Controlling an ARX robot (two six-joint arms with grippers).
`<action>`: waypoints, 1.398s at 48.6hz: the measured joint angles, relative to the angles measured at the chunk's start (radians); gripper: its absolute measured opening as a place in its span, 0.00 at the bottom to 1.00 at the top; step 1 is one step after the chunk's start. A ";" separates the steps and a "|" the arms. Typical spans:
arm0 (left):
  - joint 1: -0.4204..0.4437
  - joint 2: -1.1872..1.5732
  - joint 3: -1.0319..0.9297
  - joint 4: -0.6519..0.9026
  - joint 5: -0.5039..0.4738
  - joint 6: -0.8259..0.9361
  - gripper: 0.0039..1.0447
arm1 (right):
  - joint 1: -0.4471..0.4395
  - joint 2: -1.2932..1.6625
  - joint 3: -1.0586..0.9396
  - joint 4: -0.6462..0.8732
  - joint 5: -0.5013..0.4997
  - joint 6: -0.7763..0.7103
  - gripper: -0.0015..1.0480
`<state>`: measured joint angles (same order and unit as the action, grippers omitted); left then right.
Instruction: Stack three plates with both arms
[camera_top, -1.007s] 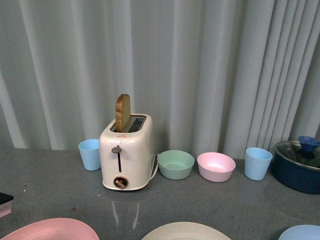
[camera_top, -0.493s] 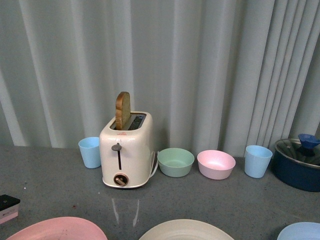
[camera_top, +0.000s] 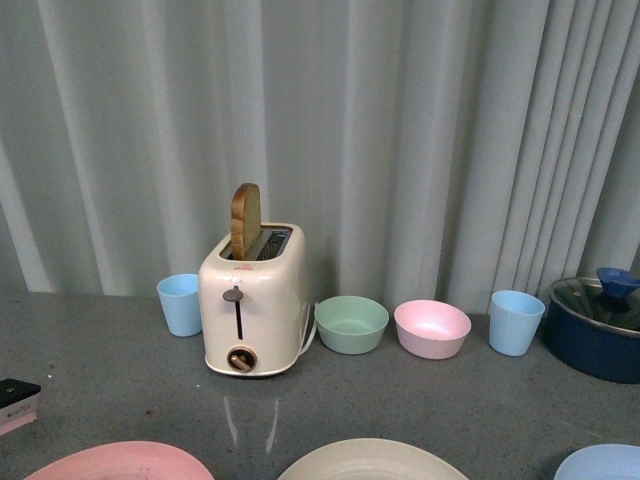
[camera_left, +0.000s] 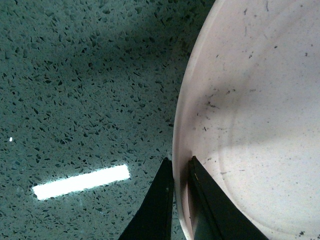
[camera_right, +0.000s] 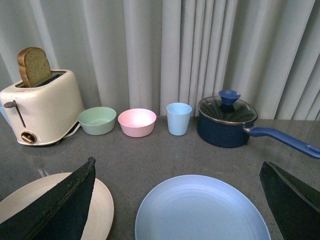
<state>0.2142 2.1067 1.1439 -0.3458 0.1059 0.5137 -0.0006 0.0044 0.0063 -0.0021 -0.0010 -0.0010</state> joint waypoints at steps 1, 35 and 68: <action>0.002 0.000 0.005 -0.009 0.002 0.001 0.05 | 0.000 0.000 0.000 0.000 0.000 0.000 0.93; 0.046 -0.053 0.210 -0.333 0.061 0.081 0.03 | 0.000 0.000 0.000 0.000 0.000 0.000 0.93; -0.186 -0.201 0.322 -0.500 0.188 -0.114 0.03 | 0.000 0.000 0.000 0.000 0.000 0.000 0.93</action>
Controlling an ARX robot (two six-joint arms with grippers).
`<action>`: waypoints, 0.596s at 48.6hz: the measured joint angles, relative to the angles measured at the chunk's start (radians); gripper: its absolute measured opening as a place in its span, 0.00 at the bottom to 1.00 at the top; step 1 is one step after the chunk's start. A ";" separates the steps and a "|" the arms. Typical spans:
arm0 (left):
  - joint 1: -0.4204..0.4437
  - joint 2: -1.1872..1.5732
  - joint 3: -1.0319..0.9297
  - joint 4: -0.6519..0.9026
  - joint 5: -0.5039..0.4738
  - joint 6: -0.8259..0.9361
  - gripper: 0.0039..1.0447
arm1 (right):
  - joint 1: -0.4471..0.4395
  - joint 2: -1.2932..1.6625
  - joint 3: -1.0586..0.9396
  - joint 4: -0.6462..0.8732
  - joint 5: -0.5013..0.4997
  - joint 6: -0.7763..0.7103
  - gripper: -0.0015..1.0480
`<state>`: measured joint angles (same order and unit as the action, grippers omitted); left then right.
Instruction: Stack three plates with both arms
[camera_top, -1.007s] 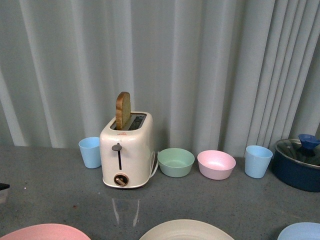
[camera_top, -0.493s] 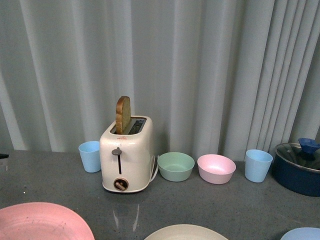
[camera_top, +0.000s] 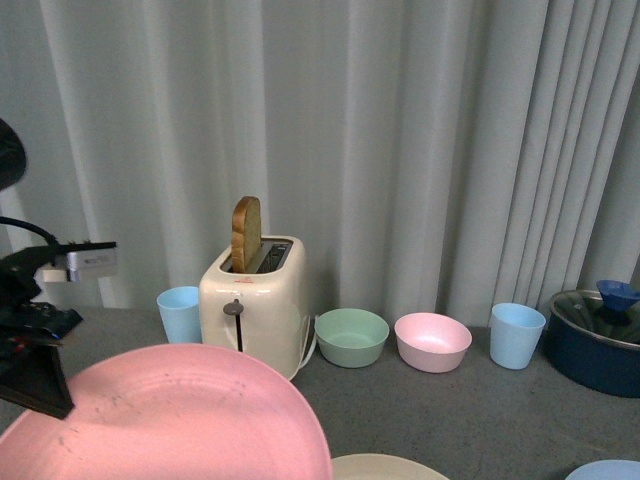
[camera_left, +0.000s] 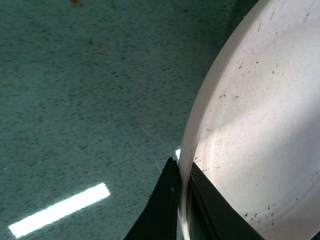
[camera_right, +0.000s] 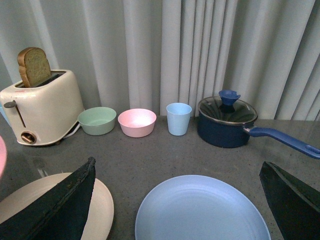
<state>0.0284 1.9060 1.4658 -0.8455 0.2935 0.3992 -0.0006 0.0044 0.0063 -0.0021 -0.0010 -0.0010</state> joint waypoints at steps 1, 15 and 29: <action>-0.015 0.000 -0.003 0.004 -0.001 -0.011 0.03 | 0.000 0.000 0.000 0.000 0.000 0.000 0.93; -0.197 0.015 -0.002 0.050 -0.002 -0.153 0.03 | 0.000 0.000 0.000 0.000 0.000 0.000 0.93; -0.278 0.095 0.041 0.084 -0.048 -0.235 0.03 | 0.000 0.000 0.000 0.000 0.000 0.000 0.93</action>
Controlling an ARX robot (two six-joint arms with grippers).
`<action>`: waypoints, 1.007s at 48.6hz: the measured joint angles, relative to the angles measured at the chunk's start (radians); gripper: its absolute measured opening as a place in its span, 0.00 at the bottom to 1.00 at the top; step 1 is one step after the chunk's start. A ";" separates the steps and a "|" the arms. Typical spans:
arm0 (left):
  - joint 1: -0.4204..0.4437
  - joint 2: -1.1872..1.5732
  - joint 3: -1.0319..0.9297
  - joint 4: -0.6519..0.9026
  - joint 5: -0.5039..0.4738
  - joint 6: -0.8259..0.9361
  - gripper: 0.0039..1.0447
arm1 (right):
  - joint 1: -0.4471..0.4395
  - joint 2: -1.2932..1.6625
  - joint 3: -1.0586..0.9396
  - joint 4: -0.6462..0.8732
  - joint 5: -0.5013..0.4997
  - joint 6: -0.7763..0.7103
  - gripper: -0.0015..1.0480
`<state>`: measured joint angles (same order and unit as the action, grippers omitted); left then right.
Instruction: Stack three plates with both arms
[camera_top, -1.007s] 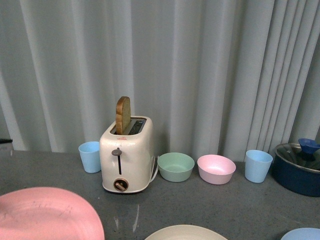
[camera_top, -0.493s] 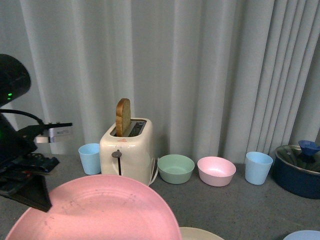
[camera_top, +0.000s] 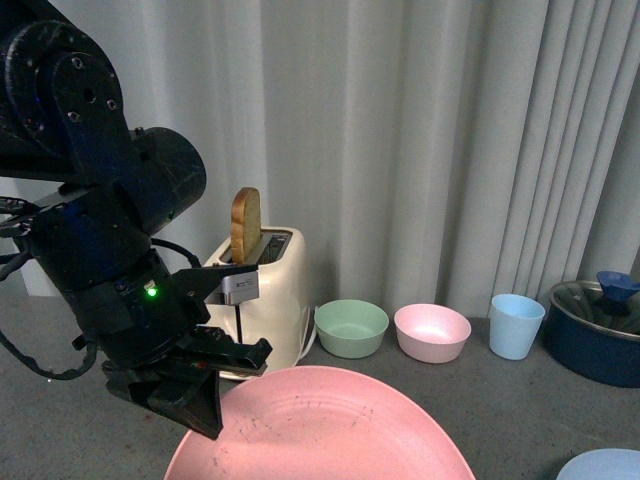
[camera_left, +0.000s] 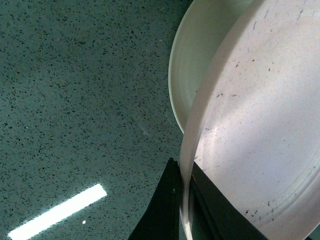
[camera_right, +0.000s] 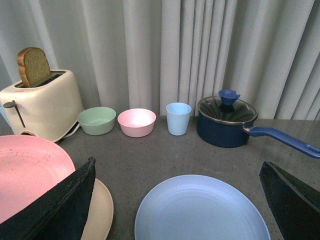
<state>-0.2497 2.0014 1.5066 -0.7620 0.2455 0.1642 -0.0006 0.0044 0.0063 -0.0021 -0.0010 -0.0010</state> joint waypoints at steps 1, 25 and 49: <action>-0.003 0.006 0.005 0.002 -0.002 -0.005 0.03 | 0.000 0.000 0.000 0.000 0.000 0.000 0.93; -0.059 0.135 0.097 0.045 -0.056 -0.041 0.03 | 0.000 0.000 0.000 0.000 0.000 0.000 0.93; -0.079 0.164 0.093 0.090 -0.087 -0.039 0.03 | 0.000 0.000 0.000 0.000 0.000 0.000 0.93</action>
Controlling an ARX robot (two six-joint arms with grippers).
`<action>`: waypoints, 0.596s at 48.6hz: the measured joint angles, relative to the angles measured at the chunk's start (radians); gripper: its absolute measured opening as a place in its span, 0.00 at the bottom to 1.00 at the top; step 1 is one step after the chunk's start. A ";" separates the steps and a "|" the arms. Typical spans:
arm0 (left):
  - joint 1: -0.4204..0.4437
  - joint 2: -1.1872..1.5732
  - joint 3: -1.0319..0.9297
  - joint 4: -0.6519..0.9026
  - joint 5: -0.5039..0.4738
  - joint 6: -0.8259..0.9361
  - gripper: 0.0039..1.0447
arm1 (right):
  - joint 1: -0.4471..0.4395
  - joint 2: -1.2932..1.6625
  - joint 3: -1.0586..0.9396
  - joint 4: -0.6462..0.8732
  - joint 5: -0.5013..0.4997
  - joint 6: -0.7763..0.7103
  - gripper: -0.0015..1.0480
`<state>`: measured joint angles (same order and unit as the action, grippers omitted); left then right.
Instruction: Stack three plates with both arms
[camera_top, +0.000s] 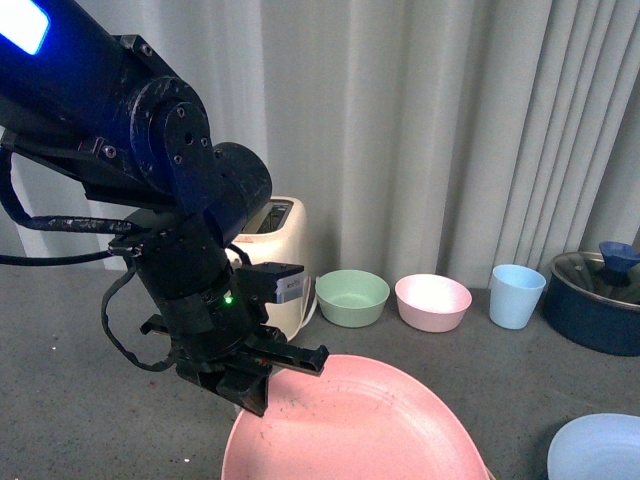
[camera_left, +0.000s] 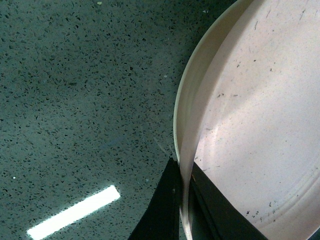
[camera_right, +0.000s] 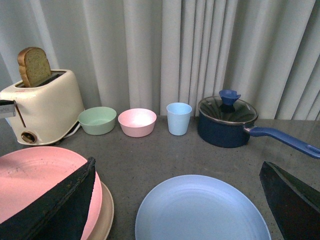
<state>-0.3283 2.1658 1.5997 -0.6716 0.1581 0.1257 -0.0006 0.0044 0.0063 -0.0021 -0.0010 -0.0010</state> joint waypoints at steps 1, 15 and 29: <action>-0.002 0.000 -0.002 0.000 -0.001 0.002 0.03 | 0.000 0.000 0.000 0.000 0.000 0.000 0.93; -0.004 0.002 -0.015 -0.001 0.002 0.004 0.21 | 0.000 0.000 0.000 0.000 0.000 0.000 0.93; 0.020 -0.032 0.004 -0.007 0.000 0.022 0.75 | 0.000 0.000 0.000 0.000 0.000 0.000 0.93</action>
<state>-0.3080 2.1338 1.6039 -0.6788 0.1585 0.1474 -0.0006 0.0044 0.0063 -0.0021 -0.0010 -0.0010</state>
